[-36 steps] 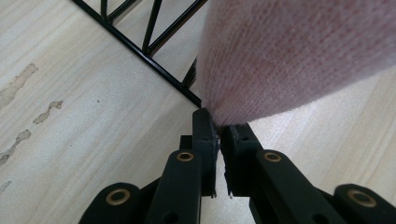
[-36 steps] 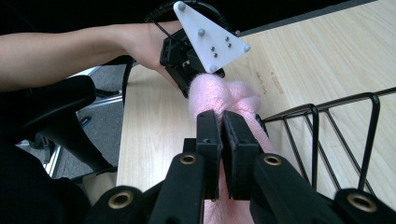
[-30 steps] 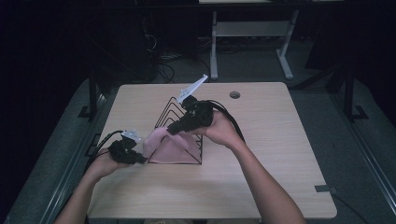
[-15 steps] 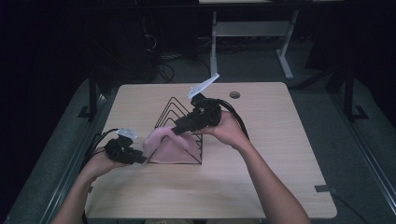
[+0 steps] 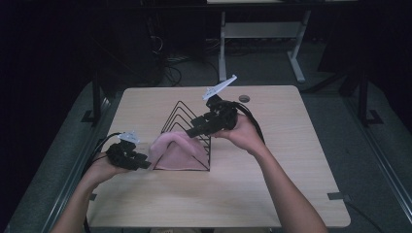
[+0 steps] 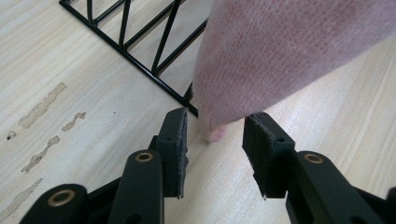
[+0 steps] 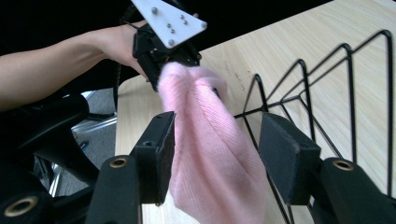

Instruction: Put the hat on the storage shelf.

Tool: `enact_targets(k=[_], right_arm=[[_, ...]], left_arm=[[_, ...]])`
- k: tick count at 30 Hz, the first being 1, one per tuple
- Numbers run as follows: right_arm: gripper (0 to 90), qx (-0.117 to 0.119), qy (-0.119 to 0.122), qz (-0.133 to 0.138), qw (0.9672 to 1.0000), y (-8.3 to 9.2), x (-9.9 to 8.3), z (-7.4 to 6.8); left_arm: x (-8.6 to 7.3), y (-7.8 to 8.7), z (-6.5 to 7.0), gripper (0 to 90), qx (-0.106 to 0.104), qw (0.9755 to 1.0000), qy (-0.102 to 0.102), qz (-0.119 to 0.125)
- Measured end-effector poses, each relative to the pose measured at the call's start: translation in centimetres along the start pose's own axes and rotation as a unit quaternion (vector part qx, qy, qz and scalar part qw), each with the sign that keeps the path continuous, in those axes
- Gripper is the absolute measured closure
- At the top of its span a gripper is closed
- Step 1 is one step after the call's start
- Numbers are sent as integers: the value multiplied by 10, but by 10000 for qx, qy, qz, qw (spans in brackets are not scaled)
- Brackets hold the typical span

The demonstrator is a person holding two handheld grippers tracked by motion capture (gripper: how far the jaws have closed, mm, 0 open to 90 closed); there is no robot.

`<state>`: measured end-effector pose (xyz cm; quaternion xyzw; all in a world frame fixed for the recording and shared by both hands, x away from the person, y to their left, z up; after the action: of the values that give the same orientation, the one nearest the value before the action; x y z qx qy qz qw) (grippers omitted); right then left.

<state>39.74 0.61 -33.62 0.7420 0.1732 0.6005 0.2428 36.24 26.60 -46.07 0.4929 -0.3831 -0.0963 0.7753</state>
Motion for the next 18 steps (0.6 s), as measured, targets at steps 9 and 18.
enact_targets(k=[9, 18], right_arm=[[395, -249, -205, -75, 9995, 12, -16, 10], [376, -457, -322, -43, 9984, 28, -28, 17]], left_arm=[[0, 0, 1, 522, -14, 9999, 77, 89], [2, 4, 1, 479, 10, 9999, 68, 121]])
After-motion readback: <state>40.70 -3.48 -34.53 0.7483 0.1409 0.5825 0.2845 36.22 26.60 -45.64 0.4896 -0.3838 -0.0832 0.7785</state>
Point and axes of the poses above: each handheld gripper's, and its own axes: y roughly backward along the jaws, x roughly out of its top, z roughly to its right, the point moved 6 cm from there along -y, roughly forward along the jaws, and after that the axes turned 10 degrees about y, right-handed, at the moved point
